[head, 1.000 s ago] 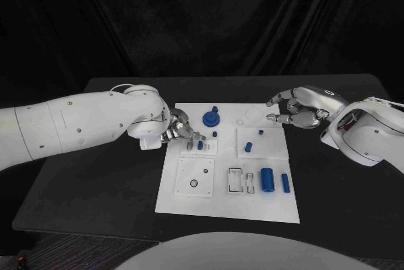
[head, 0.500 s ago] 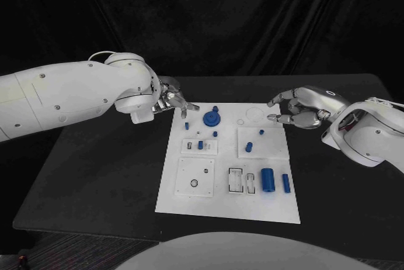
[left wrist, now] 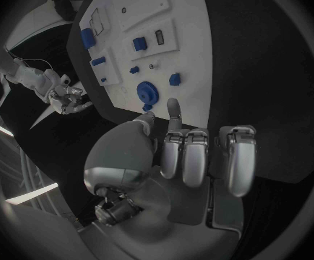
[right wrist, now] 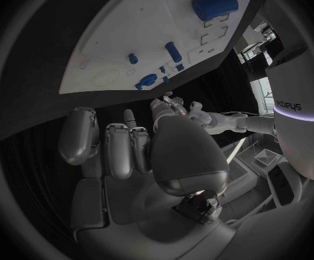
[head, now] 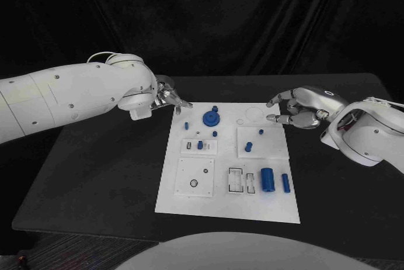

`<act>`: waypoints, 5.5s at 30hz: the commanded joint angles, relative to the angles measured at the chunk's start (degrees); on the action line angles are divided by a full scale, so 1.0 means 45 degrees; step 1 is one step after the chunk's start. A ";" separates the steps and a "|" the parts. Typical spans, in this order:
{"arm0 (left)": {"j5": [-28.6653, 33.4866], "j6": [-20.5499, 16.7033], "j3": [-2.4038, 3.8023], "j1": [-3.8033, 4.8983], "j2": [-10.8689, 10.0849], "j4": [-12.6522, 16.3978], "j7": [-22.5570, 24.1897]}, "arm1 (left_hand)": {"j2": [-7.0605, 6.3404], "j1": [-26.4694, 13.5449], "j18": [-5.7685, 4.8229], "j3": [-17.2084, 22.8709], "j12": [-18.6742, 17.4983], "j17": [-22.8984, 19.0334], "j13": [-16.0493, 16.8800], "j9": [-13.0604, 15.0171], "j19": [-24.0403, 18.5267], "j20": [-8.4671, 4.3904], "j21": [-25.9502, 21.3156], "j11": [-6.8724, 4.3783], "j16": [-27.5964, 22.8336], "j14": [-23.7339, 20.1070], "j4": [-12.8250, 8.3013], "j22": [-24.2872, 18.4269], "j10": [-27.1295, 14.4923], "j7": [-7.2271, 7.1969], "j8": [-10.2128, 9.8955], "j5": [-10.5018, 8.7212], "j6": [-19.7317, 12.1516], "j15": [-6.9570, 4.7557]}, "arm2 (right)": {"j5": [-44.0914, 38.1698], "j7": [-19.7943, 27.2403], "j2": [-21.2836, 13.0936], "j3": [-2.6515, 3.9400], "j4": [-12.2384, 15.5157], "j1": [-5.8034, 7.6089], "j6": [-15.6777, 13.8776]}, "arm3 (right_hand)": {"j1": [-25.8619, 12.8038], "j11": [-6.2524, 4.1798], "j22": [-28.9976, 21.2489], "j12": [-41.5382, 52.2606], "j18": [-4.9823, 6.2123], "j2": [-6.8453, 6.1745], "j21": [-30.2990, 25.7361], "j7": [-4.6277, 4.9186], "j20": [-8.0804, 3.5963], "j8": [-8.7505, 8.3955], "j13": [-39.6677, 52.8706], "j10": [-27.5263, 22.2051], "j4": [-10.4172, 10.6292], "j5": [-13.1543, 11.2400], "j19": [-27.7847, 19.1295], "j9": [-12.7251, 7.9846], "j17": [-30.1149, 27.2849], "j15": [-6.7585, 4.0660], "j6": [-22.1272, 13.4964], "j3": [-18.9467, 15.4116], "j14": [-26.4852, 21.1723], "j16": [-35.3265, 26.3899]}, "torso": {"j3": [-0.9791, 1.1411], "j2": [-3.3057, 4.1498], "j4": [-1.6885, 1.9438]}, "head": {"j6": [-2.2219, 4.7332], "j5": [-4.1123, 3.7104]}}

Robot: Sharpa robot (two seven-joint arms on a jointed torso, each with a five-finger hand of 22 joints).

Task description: Assemble the parts on the task board

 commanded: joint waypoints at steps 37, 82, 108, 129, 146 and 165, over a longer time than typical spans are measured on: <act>-0.0318 0.1344 0.0012 -0.0784 0.0630 -0.1046 0.0829 | 0.0069 0.0303 0.0043 -0.0125 0.0036 0.3353 0.3333 0.0245 0.0763 -0.0029 -0.0034 0.0016 0.0034 0.1322 -0.0137 0.2840 0.1327 0.0118 0.0073 0.0210 -0.0599 0.0014 | -0.0072 -0.0059 0.0071 0.0009 -0.0039 -0.0049 0.0063 | 0.0104 0.0077 0.1883 -0.0123 0.0089 -0.0017 -0.0132 -0.0005 -0.0003 -0.0094 0.1550 -0.0015 0.0035 0.0062 -0.0140 -0.0039 0.0428 0.0081 0.0092 -0.0034 0.0787 -0.0104 | -0.0007 -0.0019 -0.0025 | -0.0003 0.0003; -0.0318 0.1494 0.0012 -0.0991 0.0831 -0.1243 0.1068 | 0.0292 0.1386 0.0082 0.0291 0.0036 0.3353 0.3333 0.0367 0.0658 0.0035 -0.0177 0.0034 0.0034 0.1322 -0.1074 0.2790 0.1327 0.0117 0.0010 0.2105 -0.0895 0.0054 | -0.0072 -0.0099 0.0104 0.0009 -0.0104 -0.0073 0.0170 | 0.0142 0.0075 0.1875 -0.0152 0.0094 -0.0014 -0.0170 -0.0003 -0.0006 -0.0105 0.1513 -0.0029 0.0019 0.0101 -0.0148 -0.0055 0.0413 0.0078 0.0102 -0.0023 0.0785 -0.0117 | 0.0003 -0.0018 -0.0037 | -0.0003 -0.0087; -0.0317 0.1433 0.0012 -0.1016 0.0757 -0.1205 0.1117 | -0.0282 0.1713 0.0084 0.2988 0.0036 0.3353 0.3333 0.0319 0.0666 -0.0032 -0.0222 -0.0030 0.0034 0.1322 -0.2499 0.2832 0.1327 0.0068 -0.0087 0.4074 -0.0894 -0.0012 | -0.0072 -0.0161 0.0163 0.0009 -0.0191 -0.0129 0.0284 | 0.0350 0.0079 0.1855 -0.0196 0.0105 0.0022 -0.0258 0.0009 -0.0008 -0.0133 0.1454 -0.0042 -0.0110 0.0217 -0.0162 -0.0094 0.0353 0.0077 0.0128 0.0069 0.0779 -0.0161 | 0.0001 -0.0020 -0.0034 | -0.0003 -0.0057; -0.0317 0.0296 0.0013 -0.1018 0.0246 -0.0421 0.1236 | -0.0669 0.1251 0.0089 0.4593 0.0036 0.3353 0.3333 0.0426 0.0660 -0.0007 -0.0259 0.0004 0.0034 0.1322 -0.3074 0.2849 0.1327 0.0123 -0.0023 0.4421 -0.0917 0.0015 | -0.0072 -0.0172 0.0151 0.0009 -0.0203 -0.0139 0.0299 | 0.0494 0.0086 0.1813 -0.0273 0.0133 0.0029 -0.0428 0.0022 -0.0005 -0.0151 0.1356 -0.0104 -0.0210 0.0311 -0.0211 -0.0119 0.0249 0.0083 0.0149 0.0134 0.0758 -0.0237 | -0.0001 -0.0018 -0.0022 | -0.0003 -0.0057; -0.0320 -0.0644 0.0014 -0.1008 -0.1208 0.2030 0.0885 | -0.0715 0.0989 0.0107 0.4812 0.0036 0.3353 0.3333 0.0458 0.0618 -0.0005 -0.0322 0.0006 0.0034 0.1322 -0.2995 0.2821 0.1327 0.0124 0.0031 0.4453 -0.0833 0.0015 | -0.0072 -0.0210 0.0045 0.0008 -0.0164 -0.0146 0.0316 | 0.0538 0.0087 0.1809 -0.0331 0.0135 0.0010 -0.0452 0.0023 -0.0003 -0.0161 0.1283 -0.0153 -0.0244 0.0397 -0.0216 -0.0131 0.0227 0.0085 0.0158 0.0149 0.0754 -0.0254 | 0.0003 -0.0040 -0.0027 | -0.0003 -0.0035; -0.0313 -0.0280 0.0005 -0.1184 -0.1427 0.2701 0.0652 | -0.0706 0.0894 0.0126 0.4903 0.0036 0.3353 0.3333 0.0446 0.0570 -0.0001 -0.0388 0.0011 0.0034 0.1322 -0.2949 0.2788 0.1327 0.0132 0.0003 0.4405 -0.0867 0.0021 | -0.0072 -0.0188 0.0051 0.0008 -0.0164 -0.0172 0.0331 | 0.0549 0.0084 0.1805 -0.0425 0.0138 -0.0010 -0.0470 0.0018 -0.0003 -0.0171 0.1164 -0.0237 -0.0255 0.0467 -0.0218 -0.0139 0.0219 0.0085 0.0161 0.0151 0.0753 -0.0261 | -0.0007 -0.0009 -0.0042 | -0.0003 0.0127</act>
